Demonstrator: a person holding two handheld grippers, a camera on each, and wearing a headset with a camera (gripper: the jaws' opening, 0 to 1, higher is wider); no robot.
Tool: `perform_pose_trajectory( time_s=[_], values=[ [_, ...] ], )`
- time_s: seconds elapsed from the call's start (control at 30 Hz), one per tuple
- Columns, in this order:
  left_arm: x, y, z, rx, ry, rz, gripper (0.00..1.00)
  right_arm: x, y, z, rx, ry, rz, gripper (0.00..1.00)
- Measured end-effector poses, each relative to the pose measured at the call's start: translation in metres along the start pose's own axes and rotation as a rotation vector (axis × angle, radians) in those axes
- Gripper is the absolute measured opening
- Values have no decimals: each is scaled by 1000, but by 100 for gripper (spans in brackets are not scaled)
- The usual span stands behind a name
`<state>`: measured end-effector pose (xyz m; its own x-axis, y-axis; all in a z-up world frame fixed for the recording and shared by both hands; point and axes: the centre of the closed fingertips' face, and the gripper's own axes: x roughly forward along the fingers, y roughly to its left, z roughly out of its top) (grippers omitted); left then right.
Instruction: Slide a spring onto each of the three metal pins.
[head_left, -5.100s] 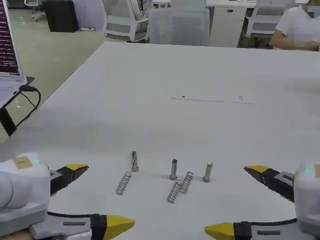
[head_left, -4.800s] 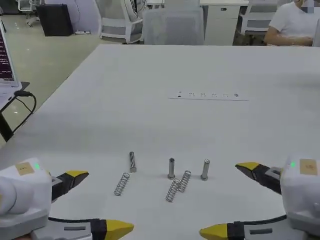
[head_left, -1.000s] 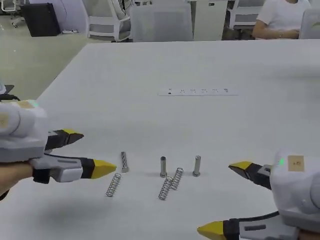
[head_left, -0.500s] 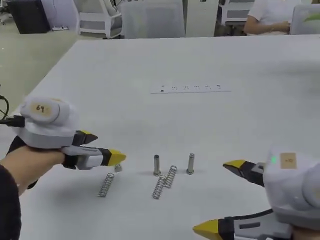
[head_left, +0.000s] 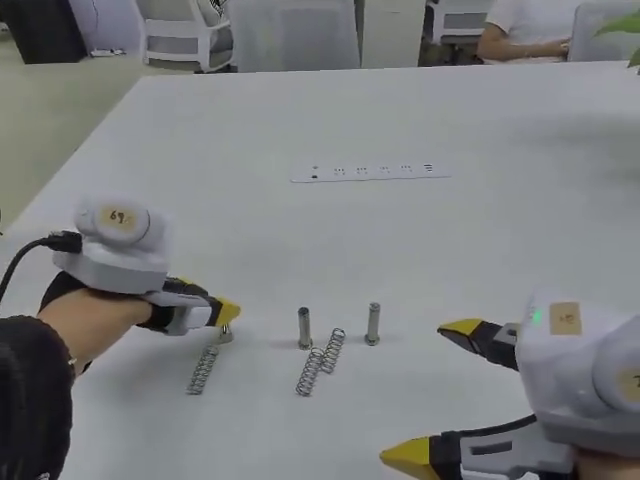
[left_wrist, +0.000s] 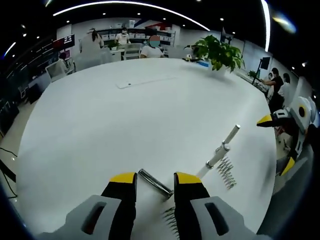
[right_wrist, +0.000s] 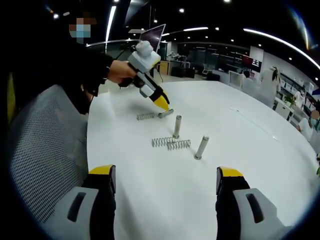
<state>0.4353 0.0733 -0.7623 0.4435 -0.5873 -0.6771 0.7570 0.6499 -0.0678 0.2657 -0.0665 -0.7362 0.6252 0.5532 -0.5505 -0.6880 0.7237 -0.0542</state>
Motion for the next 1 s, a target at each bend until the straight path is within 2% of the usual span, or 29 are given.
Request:
perform_pose_trajectory(
  time_s=[0.13, 0.33, 0.37, 0.57, 0.93, 1.0],
  values=[
    [6, -1, -4, -4, 29, 1, 22, 0, 0, -1, -1, 3, 1, 81],
    [11, 2, -4, -24, 49, 13, 18, 0, -1, -2, 0, 6, -2, 80],
    [12, 2, -7, -32, 65, 17, 17, 0, -2, -2, 3, 5, -1, 80],
    [19, 1, -8, -26, 88, 17, 20, 0, -2, -3, 2, 8, -1, 80],
    [33, 2, 0, 32, 113, 21, 17, 1, -2, -5, 0, 16, 0, 79],
    [35, 3, 0, 60, 130, 22, 15, 1, -2, -5, -1, 17, 0, 79]
  ],
)
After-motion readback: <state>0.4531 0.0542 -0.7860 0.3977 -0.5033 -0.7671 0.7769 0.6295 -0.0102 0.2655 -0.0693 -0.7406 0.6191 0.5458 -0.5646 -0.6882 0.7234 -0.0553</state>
